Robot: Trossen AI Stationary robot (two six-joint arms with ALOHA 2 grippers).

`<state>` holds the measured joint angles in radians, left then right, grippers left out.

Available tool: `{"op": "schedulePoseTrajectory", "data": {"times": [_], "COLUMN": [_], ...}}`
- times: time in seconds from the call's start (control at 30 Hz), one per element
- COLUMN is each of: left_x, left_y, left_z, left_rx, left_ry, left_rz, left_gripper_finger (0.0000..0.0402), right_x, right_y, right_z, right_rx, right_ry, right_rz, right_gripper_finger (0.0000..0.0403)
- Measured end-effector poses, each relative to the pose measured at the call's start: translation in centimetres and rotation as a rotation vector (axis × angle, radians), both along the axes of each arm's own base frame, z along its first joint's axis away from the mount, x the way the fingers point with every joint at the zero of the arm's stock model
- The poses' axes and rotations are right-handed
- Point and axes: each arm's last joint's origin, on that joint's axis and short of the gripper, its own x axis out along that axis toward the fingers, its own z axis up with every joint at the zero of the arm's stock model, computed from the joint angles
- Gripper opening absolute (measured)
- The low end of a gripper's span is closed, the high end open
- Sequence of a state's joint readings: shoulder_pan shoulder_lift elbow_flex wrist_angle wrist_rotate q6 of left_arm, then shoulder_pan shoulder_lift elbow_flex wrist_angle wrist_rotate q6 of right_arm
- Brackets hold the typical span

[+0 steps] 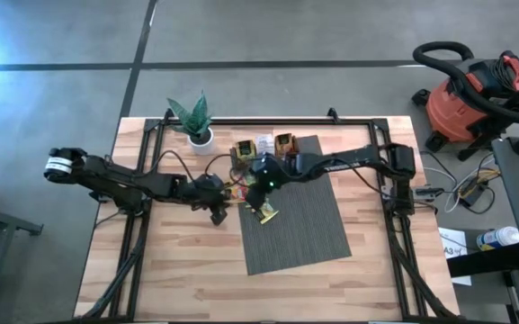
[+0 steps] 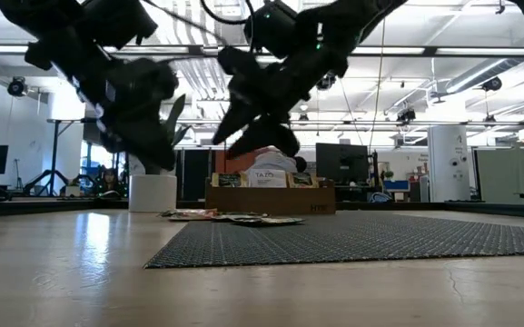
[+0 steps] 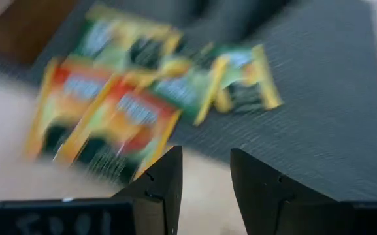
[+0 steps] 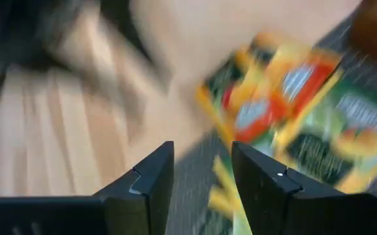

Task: Pick & Place Tea
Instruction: Put the bottom orange tea bag into the right compartment of the wooden organizer

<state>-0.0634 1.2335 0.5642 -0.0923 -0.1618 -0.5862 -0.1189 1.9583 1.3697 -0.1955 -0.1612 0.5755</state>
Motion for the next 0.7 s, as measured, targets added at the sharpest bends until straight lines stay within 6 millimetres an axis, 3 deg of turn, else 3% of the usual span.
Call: {"op": "schedulePoseTrajectory", "data": {"times": [0.1, 0.2, 0.37, 0.7], "left_x": [0.5, 0.2, -0.4, 0.2], "left_y": [-0.1, 0.0, 0.1, 0.2], "left_z": [0.0, -1.3, -3.6, -5.4], "left_rx": [0.059, 0.097, 0.095, 0.099], "left_ry": [-0.071, -0.034, 0.032, 0.066], "left_rz": [-0.086, -0.117, -0.112, -0.057], "left_gripper_finger": [0.0123, 0.0123, 0.0123, 0.0123], "right_x": [0.7, 1.1, 1.6, 2.0], "right_y": [-0.5, -0.4, -0.5, -1.0], "right_z": [-0.6, -1.5, -3.4, -6.3], "right_rx": [0.000, -0.022, -0.027, -0.018], "right_ry": [-0.051, -0.038, -0.001, 0.051], "right_rz": [-0.050, -0.062, -0.064, -0.073], "right_gripper_finger": [0.0150, 0.0148, 0.0150, 0.0150]}}
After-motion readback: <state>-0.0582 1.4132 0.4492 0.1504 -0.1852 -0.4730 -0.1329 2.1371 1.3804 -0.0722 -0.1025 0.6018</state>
